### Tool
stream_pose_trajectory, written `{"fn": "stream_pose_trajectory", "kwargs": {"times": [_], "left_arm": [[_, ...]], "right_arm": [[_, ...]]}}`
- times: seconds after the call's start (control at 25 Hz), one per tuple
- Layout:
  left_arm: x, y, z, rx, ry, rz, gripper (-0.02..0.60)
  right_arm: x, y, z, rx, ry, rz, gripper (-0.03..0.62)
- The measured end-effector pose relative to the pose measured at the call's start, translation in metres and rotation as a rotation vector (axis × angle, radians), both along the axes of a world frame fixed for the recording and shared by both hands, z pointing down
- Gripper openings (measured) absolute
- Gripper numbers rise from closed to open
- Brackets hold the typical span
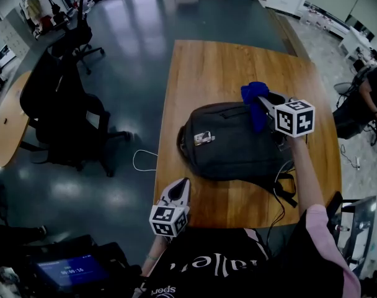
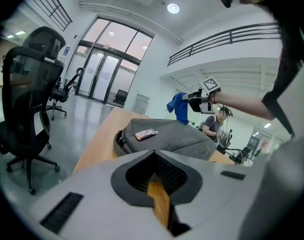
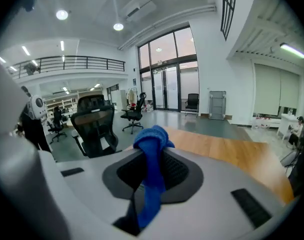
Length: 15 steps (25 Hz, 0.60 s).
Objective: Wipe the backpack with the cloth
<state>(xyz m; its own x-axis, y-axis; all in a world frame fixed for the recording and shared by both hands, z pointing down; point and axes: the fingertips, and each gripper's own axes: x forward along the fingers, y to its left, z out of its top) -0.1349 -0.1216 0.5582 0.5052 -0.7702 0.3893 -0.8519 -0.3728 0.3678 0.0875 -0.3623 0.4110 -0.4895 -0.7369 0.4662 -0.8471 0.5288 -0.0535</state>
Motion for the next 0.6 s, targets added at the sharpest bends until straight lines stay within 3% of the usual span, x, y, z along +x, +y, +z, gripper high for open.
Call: {"fn": "stream_pose_trajectory", "kwargs": {"times": [0.16,0.32,0.6], "left_arm": [[-0.004,0.002,0.004,-0.006,0.000,-0.010,-0.002],[-0.004,0.003,0.005,-0.002,0.002,-0.004,-0.002],[-0.013,0.005,0.009,-0.010,0.002,-0.032,-0.002]], "right_arm": [[0.001,-0.035,0.035,-0.103,0.046,0.012,0.055],[0.000,-0.031,0.075,-0.199,0.095,0.012,0.055],[-0.012,0.021,0.061,-0.130,0.016,-0.055,0.055]]}}
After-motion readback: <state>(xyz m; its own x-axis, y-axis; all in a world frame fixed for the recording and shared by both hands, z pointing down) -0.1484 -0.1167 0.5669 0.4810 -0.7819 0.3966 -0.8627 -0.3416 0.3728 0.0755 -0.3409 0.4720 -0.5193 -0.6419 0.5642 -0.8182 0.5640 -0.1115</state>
